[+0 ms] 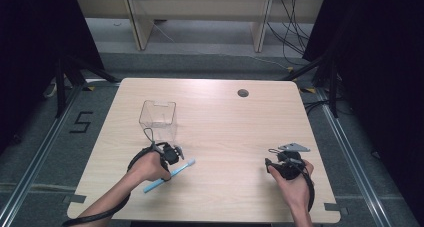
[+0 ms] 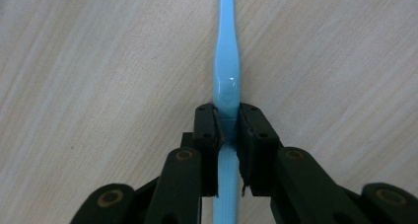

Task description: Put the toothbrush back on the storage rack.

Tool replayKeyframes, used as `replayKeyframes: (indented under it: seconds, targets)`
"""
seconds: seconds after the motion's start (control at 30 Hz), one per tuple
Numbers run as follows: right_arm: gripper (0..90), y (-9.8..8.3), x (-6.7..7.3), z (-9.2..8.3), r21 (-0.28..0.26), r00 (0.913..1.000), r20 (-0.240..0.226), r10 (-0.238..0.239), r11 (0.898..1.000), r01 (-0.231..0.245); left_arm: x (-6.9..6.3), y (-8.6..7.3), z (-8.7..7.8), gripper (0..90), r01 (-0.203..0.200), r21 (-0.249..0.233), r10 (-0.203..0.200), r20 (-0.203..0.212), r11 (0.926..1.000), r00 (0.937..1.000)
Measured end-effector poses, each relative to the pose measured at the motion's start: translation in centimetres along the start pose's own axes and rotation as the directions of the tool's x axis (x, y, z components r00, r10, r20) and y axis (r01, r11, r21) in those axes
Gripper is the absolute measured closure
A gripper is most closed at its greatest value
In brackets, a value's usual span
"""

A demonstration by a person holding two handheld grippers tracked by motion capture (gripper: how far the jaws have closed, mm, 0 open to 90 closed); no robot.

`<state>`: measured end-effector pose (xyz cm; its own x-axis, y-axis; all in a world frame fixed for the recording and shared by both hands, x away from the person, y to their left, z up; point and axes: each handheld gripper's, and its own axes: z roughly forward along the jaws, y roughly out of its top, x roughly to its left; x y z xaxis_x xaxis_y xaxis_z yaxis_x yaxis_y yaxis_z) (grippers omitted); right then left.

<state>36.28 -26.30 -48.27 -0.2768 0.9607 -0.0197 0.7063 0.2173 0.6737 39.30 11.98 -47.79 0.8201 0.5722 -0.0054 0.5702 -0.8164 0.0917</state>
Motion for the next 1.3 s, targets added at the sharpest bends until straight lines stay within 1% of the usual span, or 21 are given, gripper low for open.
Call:
replayKeyframes:
  seconds: [0.13, 0.3, 0.33, 0.43, 0.47, 0.5, 0.57, 0.6, 0.63, 0.73, 0.77, 0.83, 0.97, 1.0, 1.03, 1.07, 1.1, 1.13, 1.17, 1.23, 1.3]
  targets:
    - [35.0, 0.0, -0.2, 0.0, -0.001, 0.9994, 0.006, -0.033, 0.999, 0.033, 0.3, -0.3, -0.1, 78.4, 0.009, -0.022, -0.009, 0.023, 0.9997, 0.9997]
    - [35.0, 0.0, -0.2, 0.1, -0.004, 0.9995, 0.008, -0.030, 1.000, 0.030, 0.4, -0.9, -0.8, 78.5, 0.031, -0.098, -0.027, 0.037, 0.9947, 0.9990]
    - [35.0, -0.1, 0.0, 0.0, 0.003, 1.0000, 0.001, -0.003, 1.000, 0.003, 0.5, -1.0, -1.0, 78.5, 0.027, -0.110, -0.024, 0.035, 0.9936, 0.9991]
    - [35.0, -0.1, 0.1, 0.1, -0.008, 1.0000, 0.001, -0.004, 1.000, 0.004, 0.5, -1.3, -1.4, 78.5, 0.030, -0.156, -0.024, 0.041, 0.9873, 0.9989]
    - [34.9, -0.1, 0.3, 0.1, 0.002, 0.9997, -0.004, 0.025, 1.000, -0.025, 0.6, -1.4, -1.6, 78.5, 0.029, -0.176, -0.022, 0.042, 0.9839, 0.9989]
    - [35.0, -0.1, -0.1, 0.2, -0.018, 0.9996, -0.015, -0.024, 1.000, 0.024, 0.6, -1.4, -1.6, 78.5, 0.029, -0.176, -0.022, 0.042, 0.9839, 0.9989]
    - [35.0, 0.0, -0.1, 0.0, -0.011, 0.9997, 0.002, -0.024, 1.000, 0.024, 0.5, -1.8, -2.1, 78.5, 0.039, -0.226, -0.029, 0.047, 0.9733, 0.9985]
    - [35.0, 0.0, 0.0, 0.0, -0.015, 1.0000, -0.002, -0.001, 1.000, 0.001, 0.6, -1.9, -2.2, 78.5, 0.039, -0.245, -0.028, 0.048, 0.9687, 0.9984]
    - [35.0, -0.1, -0.2, 0.0, -0.015, 0.9996, -0.002, -0.028, 1.000, 0.028, 0.6, -2.0, -2.4, 78.5, 0.044, -0.261, -0.032, 0.050, 0.9642, 0.9983]
    - [35.0, -0.1, -0.2, 0.0, -0.030, 0.9995, 0.007, -0.031, 0.999, 0.032, 0.8, -2.4, -2.8, 78.5, 0.042, -0.321, -0.028, 0.046, 0.9462, 0.9985]
    - [35.0, -0.1, -0.1, 0.0, -0.031, 0.9996, 0.009, -0.028, 0.999, 0.028, 0.7, -2.5, -2.8, 78.5, 0.060, -0.353, -0.045, 0.050, 0.9336, 0.9977]
    - [35.1, -0.1, -0.1, 0.0, -0.036, 0.9996, 0.010, -0.025, 0.999, 0.025, 0.7, -2.8, -2.8, 78.5, 0.077, -0.390, -0.061, 0.054, 0.9176, 0.9967]
    - [35.2, -0.1, 0.0, -0.1, -0.042, 0.9995, 0.024, -0.023, 0.999, 0.024, 0.9, -3.6, -2.8, 78.5, 0.073, -0.441, -0.052, 0.059, 0.8946, 0.9969]
    - [35.2, -0.2, 0.1, -0.1, -0.039, 0.9999, 0.010, -0.011, 0.999, 0.012, 0.8, -3.7, -2.7, 78.5, 0.084, -0.460, -0.059, 0.067, 0.8840, 0.9960]
    - [35.2, -0.3, 0.1, 0.0, -0.046, 1.0000, 0.009, 0.000, 0.999, 0.001, 1.0, -3.9, -2.8, 78.5, 0.074, -0.468, -0.050, 0.063, 0.8804, 0.9967]
    - [35.2, -0.3, 0.1, 0.1, -0.051, 0.9999, 0.011, 0.003, 0.999, -0.002, 1.1, -4.1, -2.8, 78.5, 0.075, -0.485, -0.050, 0.066, 0.8712, 0.9966]
    - [35.3, -0.4, 0.1, 0.3, -0.061, 0.9999, 0.009, -0.006, 0.998, 0.006, 1.0, -4.3, -2.5, 78.5, 0.108, -0.527, -0.077, 0.079, 0.8429, 0.9939]
    - [35.4, -0.4, 0.0, 0.3, -0.060, 0.9999, 0.006, -0.008, 0.998, 0.009, 1.1, -4.5, -2.5, 78.6, 0.114, -0.544, -0.081, 0.085, 0.8311, 0.9931]
    - [35.4, -0.4, 0.0, 0.3, -0.063, 1.0000, 0.004, -0.002, 0.998, 0.002, 1.1, -4.6, -2.3, 78.6, 0.133, -0.568, -0.097, 0.094, 0.8119, 0.9909]
    - [35.6, -0.4, -0.1, 0.1, -0.052, 0.9999, 0.014, -0.005, 0.999, 0.006, 1.2, -5.0, -2.1, 78.6, 0.144, -0.603, -0.105, 0.100, 0.7849, 0.9894]
    - [35.7, -0.3, 0.0, 0.2, -0.086, 1.0000, 0.008, 0.005, 0.996, -0.004, 1.3, -5.2, -1.9, 78.6, 0.149, -0.637, -0.108, 0.104, 0.7559, 0.9887]
